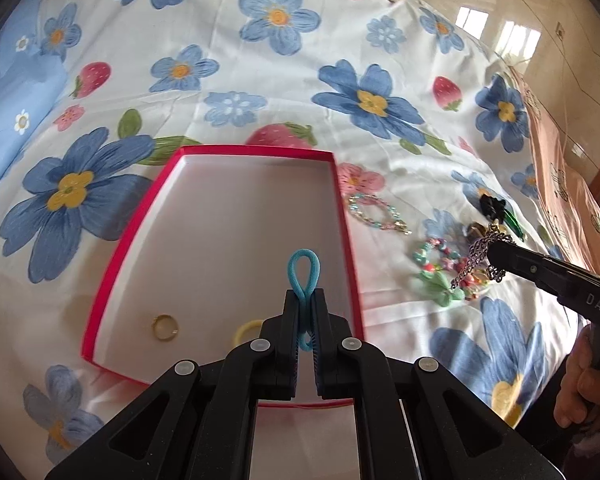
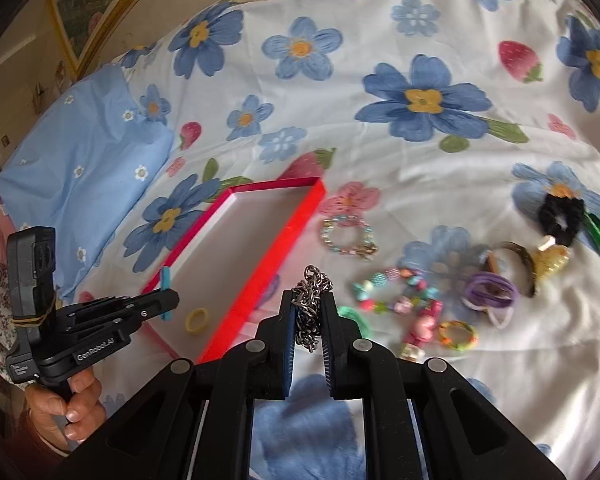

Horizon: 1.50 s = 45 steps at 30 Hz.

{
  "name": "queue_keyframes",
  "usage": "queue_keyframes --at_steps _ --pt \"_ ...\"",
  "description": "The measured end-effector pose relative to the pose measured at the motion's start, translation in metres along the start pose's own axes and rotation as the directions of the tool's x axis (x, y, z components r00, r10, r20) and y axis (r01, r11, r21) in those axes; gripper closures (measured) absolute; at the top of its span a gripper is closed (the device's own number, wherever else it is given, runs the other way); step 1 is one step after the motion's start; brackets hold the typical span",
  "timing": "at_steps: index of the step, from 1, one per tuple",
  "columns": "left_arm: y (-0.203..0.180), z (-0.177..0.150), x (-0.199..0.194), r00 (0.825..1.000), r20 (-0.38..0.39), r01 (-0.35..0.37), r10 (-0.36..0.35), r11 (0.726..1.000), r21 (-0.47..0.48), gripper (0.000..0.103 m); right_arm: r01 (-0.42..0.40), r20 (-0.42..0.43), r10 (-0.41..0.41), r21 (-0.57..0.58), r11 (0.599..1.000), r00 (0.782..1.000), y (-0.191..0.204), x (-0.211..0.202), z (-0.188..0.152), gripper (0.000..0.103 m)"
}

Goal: Organize jewelry
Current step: 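Carry the blue hair tie and silver chain over the red box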

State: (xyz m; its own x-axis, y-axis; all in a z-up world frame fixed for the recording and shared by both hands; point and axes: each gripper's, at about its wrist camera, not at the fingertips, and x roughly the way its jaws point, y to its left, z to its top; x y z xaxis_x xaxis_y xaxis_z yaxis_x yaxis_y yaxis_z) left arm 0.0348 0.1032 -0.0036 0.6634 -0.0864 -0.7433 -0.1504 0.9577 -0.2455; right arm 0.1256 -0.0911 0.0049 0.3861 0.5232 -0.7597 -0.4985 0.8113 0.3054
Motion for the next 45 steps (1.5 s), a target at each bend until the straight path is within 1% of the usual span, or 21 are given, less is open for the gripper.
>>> queue_keyframes --at_steps 11,19,25,29,36,39,41,42,45 --pt "0.039 0.008 0.004 0.997 -0.013 -0.072 0.071 0.996 -0.056 0.098 -0.107 -0.051 0.103 -0.087 0.990 0.993 0.057 0.041 0.014 0.092" --pt "0.058 0.018 0.029 0.993 -0.064 -0.104 0.100 0.992 -0.071 0.098 -0.165 -0.097 0.155 -0.102 0.981 0.983 0.083 0.074 0.019 0.092" --pt "0.067 0.024 0.053 0.989 -0.103 -0.112 0.105 0.992 -0.064 0.098 -0.173 -0.145 0.157 -0.107 0.979 0.977 0.092 0.102 0.014 0.092" --pt "0.073 0.025 0.070 0.986 -0.132 -0.110 0.100 0.991 -0.070 0.098 -0.166 -0.189 0.143 -0.113 0.980 0.971 0.094 0.120 0.005 0.092" --pt "0.078 0.024 0.089 0.980 -0.170 -0.117 0.102 0.990 -0.081 0.097 -0.148 -0.244 0.114 -0.127 0.981 0.963 0.093 0.139 -0.002 0.092" --pt "0.080 0.023 0.094 0.978 -0.181 -0.118 0.101 0.989 -0.090 0.093 -0.142 -0.266 0.103 -0.132 0.981 0.959 0.091 0.144 -0.005 0.092" --pt "0.081 0.023 0.094 0.979 -0.175 -0.122 0.105 0.988 -0.092 0.086 -0.141 -0.268 0.102 -0.133 0.981 0.958 0.090 0.145 -0.006 0.092" --pt "0.081 0.024 0.094 0.979 -0.172 -0.127 0.110 0.988 -0.091 0.081 -0.140 -0.268 0.099 -0.137 0.981 0.958 0.091 0.145 -0.006 0.092" --pt "0.080 0.023 0.094 0.979 -0.169 -0.133 0.117 0.987 -0.085 0.080 -0.137 -0.269 0.095 -0.140 0.981 0.958 0.091 0.146 -0.006 0.091"
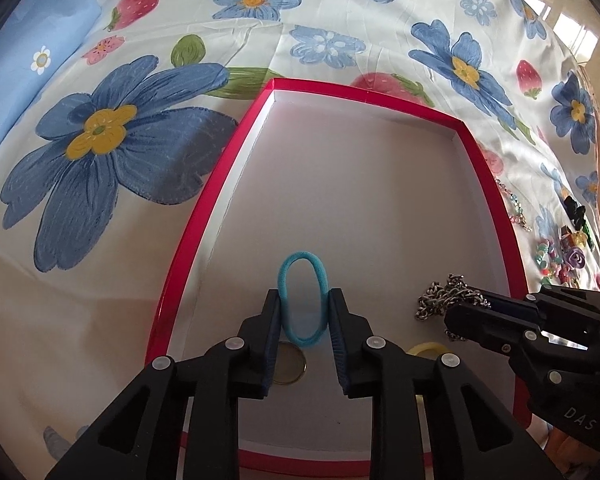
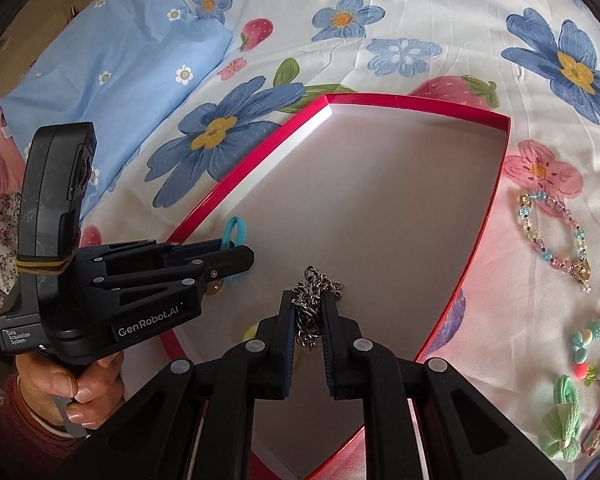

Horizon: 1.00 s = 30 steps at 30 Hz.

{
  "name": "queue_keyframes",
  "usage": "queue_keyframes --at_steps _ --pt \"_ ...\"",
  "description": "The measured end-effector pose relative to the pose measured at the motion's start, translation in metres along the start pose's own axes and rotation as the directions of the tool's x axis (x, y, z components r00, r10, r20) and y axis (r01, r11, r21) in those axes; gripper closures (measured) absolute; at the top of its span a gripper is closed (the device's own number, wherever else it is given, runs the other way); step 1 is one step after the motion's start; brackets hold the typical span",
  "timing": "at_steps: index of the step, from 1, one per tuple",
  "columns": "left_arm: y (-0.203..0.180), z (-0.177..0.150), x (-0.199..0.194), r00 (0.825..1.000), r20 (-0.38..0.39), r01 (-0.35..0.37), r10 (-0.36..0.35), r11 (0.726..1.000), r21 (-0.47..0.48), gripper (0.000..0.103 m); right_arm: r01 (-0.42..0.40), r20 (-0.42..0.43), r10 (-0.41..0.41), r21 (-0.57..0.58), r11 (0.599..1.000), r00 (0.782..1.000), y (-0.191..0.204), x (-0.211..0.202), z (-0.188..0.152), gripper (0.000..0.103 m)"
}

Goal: Organize jewelry
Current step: 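Carry the blue hair tie and silver chain over the red box, then open both grippers to drop the hair tie and chain into the box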

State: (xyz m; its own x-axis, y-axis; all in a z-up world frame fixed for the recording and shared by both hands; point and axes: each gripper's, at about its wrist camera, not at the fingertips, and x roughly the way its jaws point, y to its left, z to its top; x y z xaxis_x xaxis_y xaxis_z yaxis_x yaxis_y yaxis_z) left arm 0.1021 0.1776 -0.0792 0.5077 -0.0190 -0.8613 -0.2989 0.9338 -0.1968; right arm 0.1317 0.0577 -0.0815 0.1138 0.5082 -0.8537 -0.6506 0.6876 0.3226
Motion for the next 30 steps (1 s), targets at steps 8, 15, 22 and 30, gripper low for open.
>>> queue_keyframes --at_steps 8,15,22,30 --pt "-0.002 -0.003 -0.002 1.000 0.002 -0.004 0.004 1.000 0.006 0.077 0.008 -0.005 -0.008 -0.015 1.000 1.000 0.002 0.001 0.000 0.089" --pt "-0.004 -0.003 -0.002 1.000 0.002 -0.018 0.018 1.000 0.012 0.069 0.017 -0.006 -0.017 -0.023 1.000 1.000 0.002 0.002 0.000 0.089" --pt "-0.004 -0.003 -0.007 1.000 0.010 -0.024 0.024 1.000 0.004 0.057 0.010 0.019 -0.010 -0.008 1.000 1.000 0.002 -0.009 0.000 0.087" --pt "-0.010 -0.007 -0.034 0.998 0.065 -0.020 0.021 1.000 -0.006 0.039 -0.002 0.109 -0.002 0.030 1.000 0.994 -0.004 -0.050 -0.005 0.066"
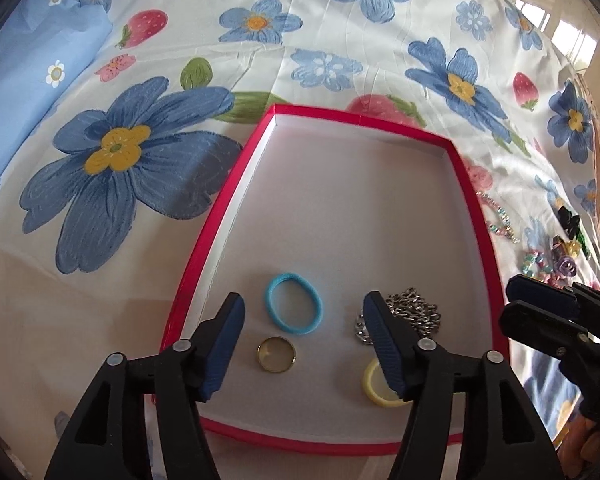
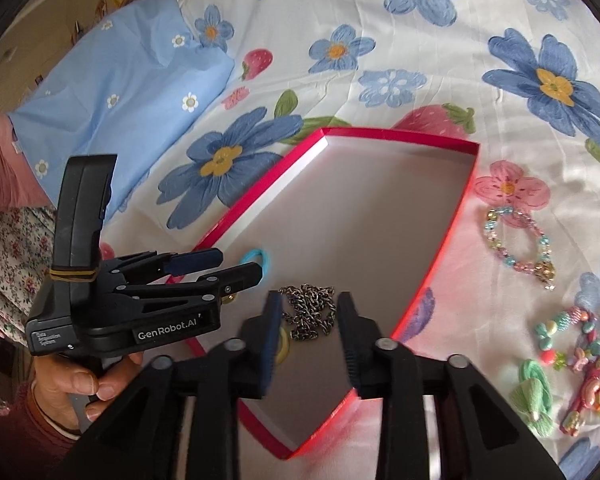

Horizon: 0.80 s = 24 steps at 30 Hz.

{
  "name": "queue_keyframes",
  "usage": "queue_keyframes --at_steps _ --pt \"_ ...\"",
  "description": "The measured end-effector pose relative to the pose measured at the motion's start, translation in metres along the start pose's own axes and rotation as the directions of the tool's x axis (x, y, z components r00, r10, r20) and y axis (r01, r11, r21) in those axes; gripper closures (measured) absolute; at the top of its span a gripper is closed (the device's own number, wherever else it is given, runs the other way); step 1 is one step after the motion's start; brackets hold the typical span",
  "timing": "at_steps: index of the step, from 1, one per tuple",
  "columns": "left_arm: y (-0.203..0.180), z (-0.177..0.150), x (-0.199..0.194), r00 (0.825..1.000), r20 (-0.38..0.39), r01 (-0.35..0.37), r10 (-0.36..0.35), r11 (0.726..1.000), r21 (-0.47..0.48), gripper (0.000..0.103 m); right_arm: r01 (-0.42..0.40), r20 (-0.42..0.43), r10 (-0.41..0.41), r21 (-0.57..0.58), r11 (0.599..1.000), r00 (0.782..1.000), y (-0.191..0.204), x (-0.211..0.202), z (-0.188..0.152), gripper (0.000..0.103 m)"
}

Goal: Organize jewelry
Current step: 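Open both grippers to drop the hair tie and chain into the box, then move both open grippers back to the jewelry pile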

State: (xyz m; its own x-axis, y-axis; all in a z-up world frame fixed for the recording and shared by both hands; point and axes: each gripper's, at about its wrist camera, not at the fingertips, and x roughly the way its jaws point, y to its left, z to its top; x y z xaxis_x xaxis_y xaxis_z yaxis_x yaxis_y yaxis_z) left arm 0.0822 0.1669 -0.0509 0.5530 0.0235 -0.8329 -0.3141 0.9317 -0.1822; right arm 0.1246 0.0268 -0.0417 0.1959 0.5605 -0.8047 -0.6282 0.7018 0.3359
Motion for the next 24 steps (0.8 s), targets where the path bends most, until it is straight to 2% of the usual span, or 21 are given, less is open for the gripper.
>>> queue_keyframes --at_steps 2,6,10,24 --pt "-0.002 -0.002 -0.010 1.000 0.023 0.011 -0.011 1.000 -0.007 0.036 0.002 0.027 -0.003 0.019 1.000 1.000 -0.004 -0.013 -0.001 0.065" --pt "-0.008 -0.007 -0.028 0.998 0.052 0.038 -0.037 0.999 -0.021 0.035 0.022 0.085 -0.026 0.052 0.998 0.996 -0.015 -0.040 -0.006 0.057" --pt "-0.020 -0.014 -0.044 0.995 0.071 0.067 -0.066 0.998 -0.020 0.034 0.052 0.124 -0.063 0.095 0.994 0.990 -0.034 -0.068 -0.016 0.055" --pt "-0.078 -0.019 -0.057 0.989 0.044 0.140 -0.144 0.986 0.088 0.033 0.161 0.176 -0.214 0.273 0.948 0.961 -0.111 -0.138 -0.062 0.055"
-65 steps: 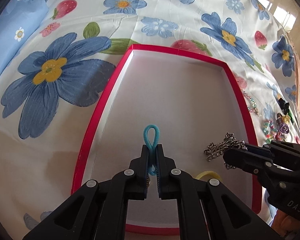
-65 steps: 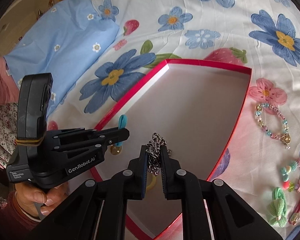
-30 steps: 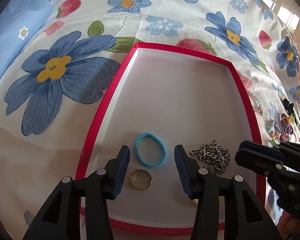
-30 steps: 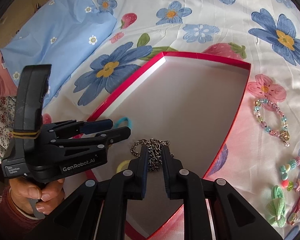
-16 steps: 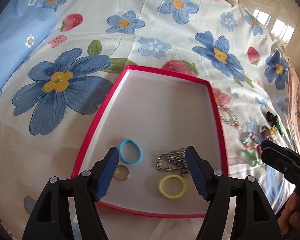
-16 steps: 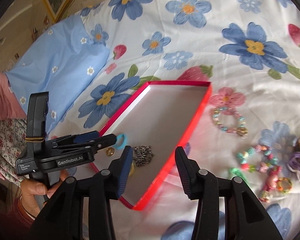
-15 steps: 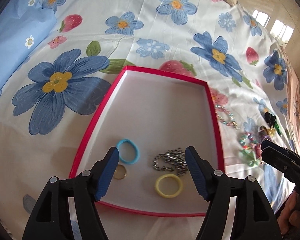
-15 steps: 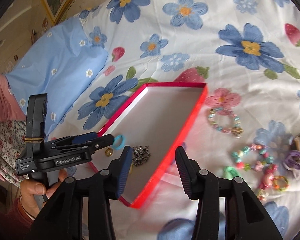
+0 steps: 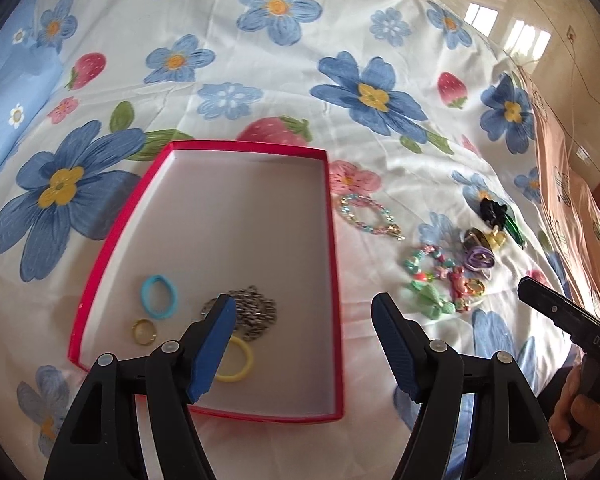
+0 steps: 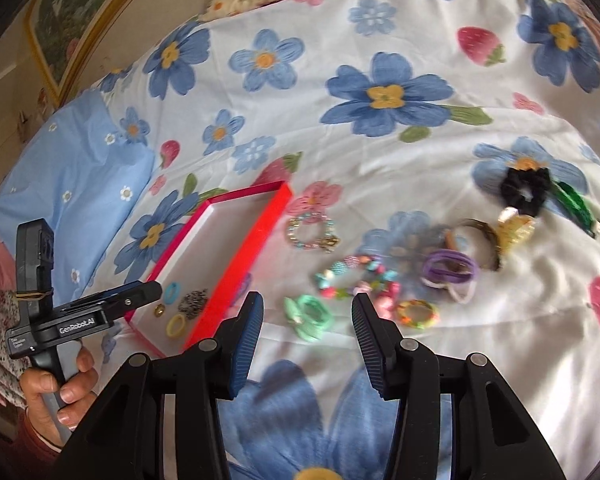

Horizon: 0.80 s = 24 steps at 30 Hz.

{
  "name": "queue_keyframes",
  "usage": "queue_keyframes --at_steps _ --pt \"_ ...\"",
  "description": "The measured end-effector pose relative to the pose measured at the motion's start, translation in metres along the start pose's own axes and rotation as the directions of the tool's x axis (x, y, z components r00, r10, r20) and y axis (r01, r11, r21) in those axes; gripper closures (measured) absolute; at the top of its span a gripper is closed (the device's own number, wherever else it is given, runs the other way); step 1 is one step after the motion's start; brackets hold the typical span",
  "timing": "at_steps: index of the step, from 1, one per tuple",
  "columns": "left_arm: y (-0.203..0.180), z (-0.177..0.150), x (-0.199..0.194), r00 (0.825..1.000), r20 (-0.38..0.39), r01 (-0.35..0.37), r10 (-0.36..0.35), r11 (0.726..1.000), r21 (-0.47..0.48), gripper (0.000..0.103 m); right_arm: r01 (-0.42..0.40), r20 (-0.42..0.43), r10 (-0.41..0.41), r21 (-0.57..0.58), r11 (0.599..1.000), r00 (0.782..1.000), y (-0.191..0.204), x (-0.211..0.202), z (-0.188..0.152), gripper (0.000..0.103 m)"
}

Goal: Organize jewelry
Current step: 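Move both open grippers back to the jewelry pile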

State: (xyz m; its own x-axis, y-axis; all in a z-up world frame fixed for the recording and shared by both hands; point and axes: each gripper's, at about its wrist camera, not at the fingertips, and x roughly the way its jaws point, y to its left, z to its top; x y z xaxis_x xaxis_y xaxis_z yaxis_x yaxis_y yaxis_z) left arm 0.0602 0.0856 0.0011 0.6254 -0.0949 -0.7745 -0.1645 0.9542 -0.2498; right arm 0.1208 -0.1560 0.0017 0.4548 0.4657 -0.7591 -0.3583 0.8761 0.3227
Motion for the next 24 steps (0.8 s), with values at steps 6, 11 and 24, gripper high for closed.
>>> queue_keyframes --at_steps 6,11,24 --pt "-0.025 0.006 0.015 0.999 -0.030 0.025 -0.023 0.999 0.047 0.033 0.046 0.014 -0.047 0.057 0.997 0.999 -0.034 -0.015 -0.007 0.055" --pt "-0.045 0.011 0.028 0.998 -0.047 0.042 -0.038 0.996 0.085 0.033 0.065 0.027 -0.068 0.086 0.994 0.997 -0.052 -0.022 -0.007 0.055" --pt "-0.082 0.030 0.071 0.996 -0.078 0.045 -0.033 0.988 0.151 0.034 0.089 0.030 -0.092 0.095 0.992 0.995 -0.072 -0.010 0.005 0.055"
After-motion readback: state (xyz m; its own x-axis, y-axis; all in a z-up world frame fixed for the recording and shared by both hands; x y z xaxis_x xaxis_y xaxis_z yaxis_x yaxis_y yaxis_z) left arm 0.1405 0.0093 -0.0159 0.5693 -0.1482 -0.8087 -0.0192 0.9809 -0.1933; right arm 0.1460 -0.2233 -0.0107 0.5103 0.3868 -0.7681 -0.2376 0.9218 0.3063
